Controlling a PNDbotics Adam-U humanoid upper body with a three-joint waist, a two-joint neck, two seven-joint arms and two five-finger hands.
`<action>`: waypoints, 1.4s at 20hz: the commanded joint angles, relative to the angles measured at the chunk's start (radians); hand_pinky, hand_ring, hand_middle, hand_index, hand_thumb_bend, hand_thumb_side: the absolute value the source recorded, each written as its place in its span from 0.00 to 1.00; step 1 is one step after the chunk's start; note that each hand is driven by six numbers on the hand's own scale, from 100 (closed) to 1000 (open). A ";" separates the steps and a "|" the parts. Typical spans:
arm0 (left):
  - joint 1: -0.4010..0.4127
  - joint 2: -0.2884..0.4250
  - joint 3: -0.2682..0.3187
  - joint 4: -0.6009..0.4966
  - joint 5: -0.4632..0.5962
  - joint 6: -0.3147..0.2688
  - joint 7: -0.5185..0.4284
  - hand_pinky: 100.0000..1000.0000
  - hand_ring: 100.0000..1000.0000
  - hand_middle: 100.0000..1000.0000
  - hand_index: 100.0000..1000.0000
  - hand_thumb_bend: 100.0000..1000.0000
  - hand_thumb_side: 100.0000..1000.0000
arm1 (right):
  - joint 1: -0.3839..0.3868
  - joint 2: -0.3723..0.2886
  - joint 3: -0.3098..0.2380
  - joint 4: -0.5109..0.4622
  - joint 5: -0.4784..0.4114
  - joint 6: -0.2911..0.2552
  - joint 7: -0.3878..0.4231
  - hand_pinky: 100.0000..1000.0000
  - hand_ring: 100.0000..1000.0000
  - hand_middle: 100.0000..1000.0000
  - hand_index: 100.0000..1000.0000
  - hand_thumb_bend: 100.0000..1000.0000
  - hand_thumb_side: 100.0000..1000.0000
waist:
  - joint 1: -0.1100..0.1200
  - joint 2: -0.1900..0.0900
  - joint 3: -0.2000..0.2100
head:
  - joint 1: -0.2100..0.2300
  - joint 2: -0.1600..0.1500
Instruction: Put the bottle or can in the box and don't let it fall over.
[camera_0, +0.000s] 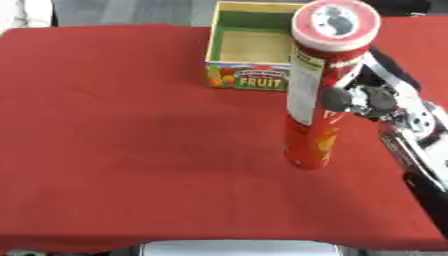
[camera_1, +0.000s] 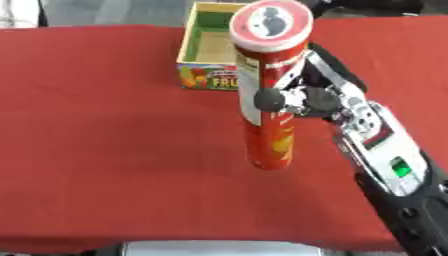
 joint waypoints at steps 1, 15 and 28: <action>-0.002 0.020 0.006 -0.013 0.000 -0.003 0.001 0.69 0.78 0.72 0.76 0.37 0.74 | -0.034 0.000 -0.022 -0.033 -0.017 0.005 -0.028 0.66 0.50 0.24 0.28 1.00 0.49 | 0.000 -0.015 -0.001 | 0.004 -0.008; -0.003 0.018 0.002 -0.012 0.001 -0.003 -0.003 0.69 0.78 0.72 0.76 0.37 0.74 | -0.334 0.057 -0.087 0.129 0.091 0.068 -0.178 0.67 0.51 0.25 0.30 1.00 0.49 | 0.006 -0.011 0.005 | -0.004 -0.027; -0.031 0.010 -0.005 -0.018 0.005 -0.003 -0.012 0.69 0.78 0.72 0.76 0.37 0.75 | -0.600 0.130 -0.122 0.455 0.273 0.092 -0.336 0.66 0.51 0.27 0.31 1.00 0.49 | 0.016 0.041 0.037 | -0.043 -0.092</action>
